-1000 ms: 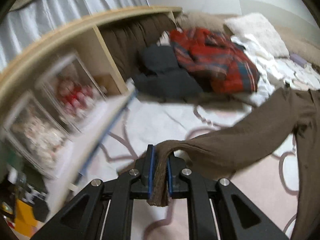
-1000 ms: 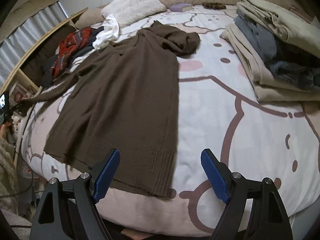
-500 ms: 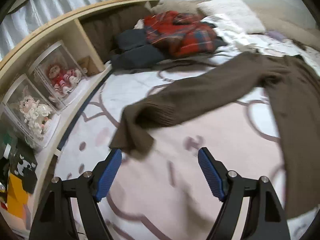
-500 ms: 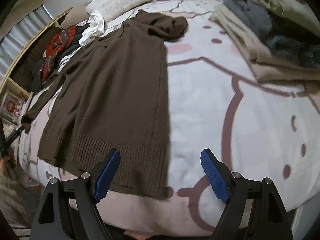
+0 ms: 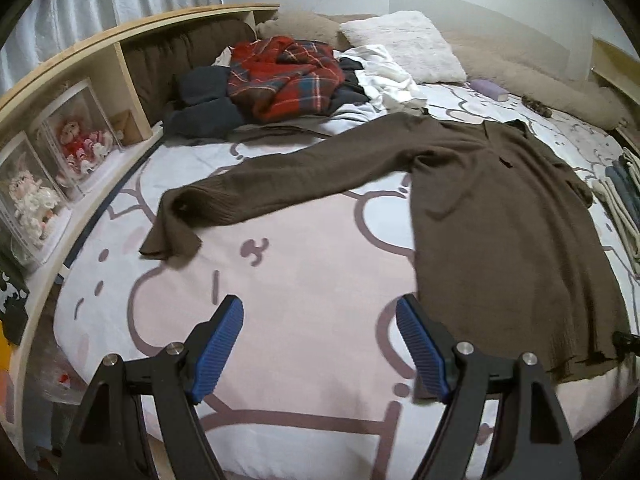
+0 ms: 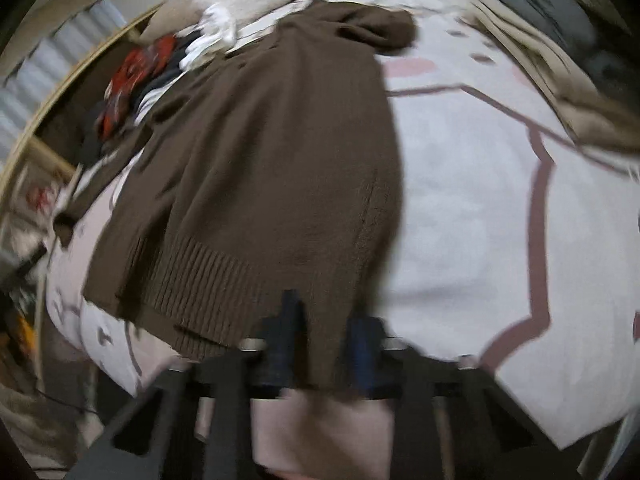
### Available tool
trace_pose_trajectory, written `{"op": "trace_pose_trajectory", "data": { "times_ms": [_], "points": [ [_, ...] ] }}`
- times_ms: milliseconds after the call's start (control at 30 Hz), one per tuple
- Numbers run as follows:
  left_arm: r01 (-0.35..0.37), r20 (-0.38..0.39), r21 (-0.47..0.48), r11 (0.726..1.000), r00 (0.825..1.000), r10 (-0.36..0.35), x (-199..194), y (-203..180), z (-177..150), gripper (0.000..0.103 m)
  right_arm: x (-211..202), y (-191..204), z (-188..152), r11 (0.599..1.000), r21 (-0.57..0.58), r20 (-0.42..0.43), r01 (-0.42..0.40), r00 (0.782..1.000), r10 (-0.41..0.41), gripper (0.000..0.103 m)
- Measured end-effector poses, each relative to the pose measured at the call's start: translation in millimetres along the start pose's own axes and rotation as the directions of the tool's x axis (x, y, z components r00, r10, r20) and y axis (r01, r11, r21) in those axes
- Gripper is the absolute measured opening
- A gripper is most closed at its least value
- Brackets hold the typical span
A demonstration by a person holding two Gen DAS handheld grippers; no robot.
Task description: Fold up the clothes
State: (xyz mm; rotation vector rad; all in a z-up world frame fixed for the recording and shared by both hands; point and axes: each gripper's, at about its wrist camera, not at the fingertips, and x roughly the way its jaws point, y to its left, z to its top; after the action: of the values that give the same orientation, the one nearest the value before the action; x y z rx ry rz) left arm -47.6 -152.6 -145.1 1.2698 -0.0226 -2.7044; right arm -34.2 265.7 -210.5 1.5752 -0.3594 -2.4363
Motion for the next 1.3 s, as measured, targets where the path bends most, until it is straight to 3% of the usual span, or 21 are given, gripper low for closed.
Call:
{"op": "trace_pose_trajectory", "data": {
  "times_ms": [67,367,500,600,767,800,833,867,900,933,1000,1133,1300],
  "points": [
    [0.012,-0.008,-0.004,1.000,1.000,-0.012,-0.3,-4.0,-1.7,0.079,-6.9,4.5,1.5,0.999,-0.045,0.027,0.027,0.999,-0.026,0.009],
    [0.114,-0.100,-0.034,0.993,0.988,-0.117,12.8,-30.2,-19.6,0.079,-46.9,-43.5,10.0,0.991,-0.006,0.127,0.136,0.983,-0.134,0.009],
    [0.135,-0.149,-0.021,0.991,0.979,-0.137,26.0,-51.3,-27.5,0.079,-24.4,-40.0,4.5,0.991,-0.012,0.075,0.131,0.989,-0.130,0.008],
    [0.082,-0.168,0.008,0.997,0.983,-0.080,37.6,-61.5,-30.2,0.079,-14.8,-38.1,0.5,0.992,-0.010,0.065,0.123,0.990,-0.122,0.008],
    [0.089,-0.239,-0.048,0.995,0.966,-0.098,67.8,-63.5,-36.9,0.078,-17.0,-44.6,-2.3,0.997,0.013,0.071,0.076,0.995,-0.076,0.008],
    [0.098,-0.233,-0.046,0.994,0.967,-0.106,68.5,-65.9,-37.9,0.078,-17.5,-45.2,-3.0,0.997,0.016,0.074,0.069,0.995,-0.070,0.008],
    [0.143,-0.228,-0.059,0.988,0.962,-0.153,67.9,-67.4,-37.9,0.063,-18.0,-45.5,-3.6,0.998,0.018,0.077,0.064,0.995,-0.065,0.008],
    [0.203,-0.226,-0.088,0.975,0.950,-0.218,67.7,-67.4,-37.8,0.026,-18.5,-44.8,-4.0,0.998,0.016,0.080,0.064,0.995,-0.065,0.009],
    [0.314,-0.227,-0.182,0.932,0.909,-0.350,69.5,-61.5,-37.2,0.005,-19.5,-43.9,-3.4,0.998,0.012,0.084,0.065,0.994,-0.065,0.008],
    [0.402,-0.216,-0.263,0.877,0.862,-0.459,70.7,-55.9,-36.6,0.007,-20.7,-43.3,-2.0,0.998,0.009,0.088,0.063,0.994,-0.063,0.008],
    [0.453,-0.181,-0.329,0.828,0.831,-0.526,67.7,-47.5,-34.5,0.007,-26.0,-42.0,2.1,0.999,0.000,0.098,0.051,0.994,-0.051,0.008],
    [0.446,-0.093,-0.326,0.834,0.863,-0.497,33.2,-22.8,-23.5,0.007,-53.4,-31.9,14.7,0.995,-0.080,0.143,0.056,0.989,-0.044,0.008],
    [0.409,-0.057,-0.249,0.878,0.899,-0.435,-28.3,-4.2,-18.2,0.007,-91.6,8.8,9.8,0.926,-0.336,0.163,0.174,0.979,-0.125,0.008]
  ]
}}
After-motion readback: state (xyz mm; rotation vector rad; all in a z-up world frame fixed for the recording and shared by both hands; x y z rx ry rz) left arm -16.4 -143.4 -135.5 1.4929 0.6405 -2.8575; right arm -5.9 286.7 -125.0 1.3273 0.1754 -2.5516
